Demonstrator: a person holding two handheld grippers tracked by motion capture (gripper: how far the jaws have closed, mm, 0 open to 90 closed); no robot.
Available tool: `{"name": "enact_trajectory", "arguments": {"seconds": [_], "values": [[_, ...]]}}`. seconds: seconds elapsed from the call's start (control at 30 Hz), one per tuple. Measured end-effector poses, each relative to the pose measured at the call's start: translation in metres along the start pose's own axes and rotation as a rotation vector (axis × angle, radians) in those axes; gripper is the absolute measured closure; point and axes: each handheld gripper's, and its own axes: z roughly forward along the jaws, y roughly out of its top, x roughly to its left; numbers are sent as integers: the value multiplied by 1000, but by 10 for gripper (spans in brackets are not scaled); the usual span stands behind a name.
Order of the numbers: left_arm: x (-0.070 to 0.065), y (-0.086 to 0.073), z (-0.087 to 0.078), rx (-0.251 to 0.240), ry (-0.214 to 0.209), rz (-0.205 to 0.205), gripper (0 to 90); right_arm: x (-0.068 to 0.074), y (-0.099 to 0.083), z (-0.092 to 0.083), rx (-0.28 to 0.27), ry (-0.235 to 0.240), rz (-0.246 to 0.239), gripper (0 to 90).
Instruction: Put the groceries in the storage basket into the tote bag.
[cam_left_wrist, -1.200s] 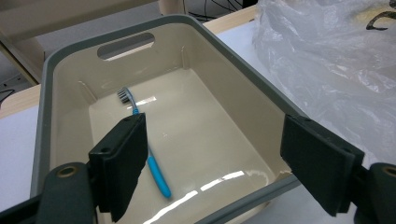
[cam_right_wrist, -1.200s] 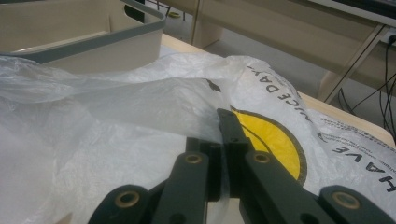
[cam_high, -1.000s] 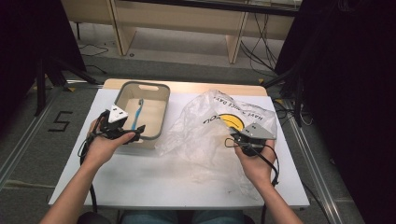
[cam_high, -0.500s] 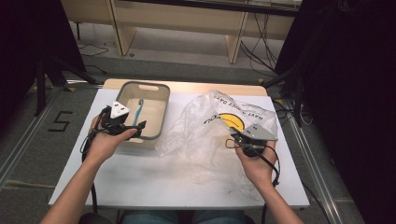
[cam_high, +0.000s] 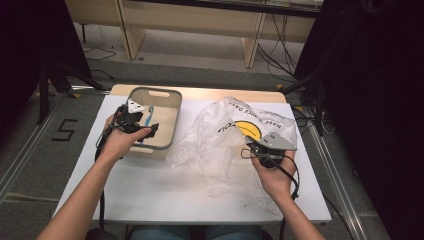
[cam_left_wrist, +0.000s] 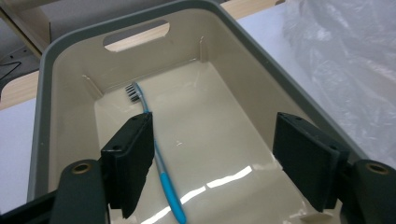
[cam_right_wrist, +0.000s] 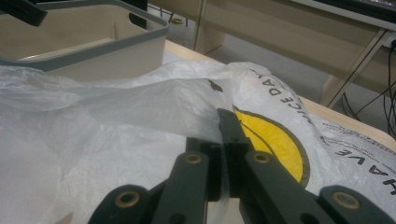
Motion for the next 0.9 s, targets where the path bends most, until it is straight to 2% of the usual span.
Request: {"name": "enact_trajectory", "arguments": {"seconds": [0.1, 0.37, 0.7, 0.8, 0.87, 0.9], "values": [[4, 3, 9, 46, 13, 0, 297, 0, 0, 0, -1, 1, -1, 900], [16, 8, 30, 105, 40, -25, 318, -1, 0, 0, 2, 2, -2, 900], [27, 13, 50, 135, 62, -61, 340, -1, -1, 1, 9, 5, 2, 900], [29, 16, 54, 183, 64, -71, 343, -1, -1, 1, 10, 6, 3, 900], [30, 19, 55, 184, 64, -69, 343, -1, -1, 1, 12, 6, 1, 900], [31, 22, 55, 168, 71, -65, 341, 0, -1, 1, 13, 6, 1, 900]]}}
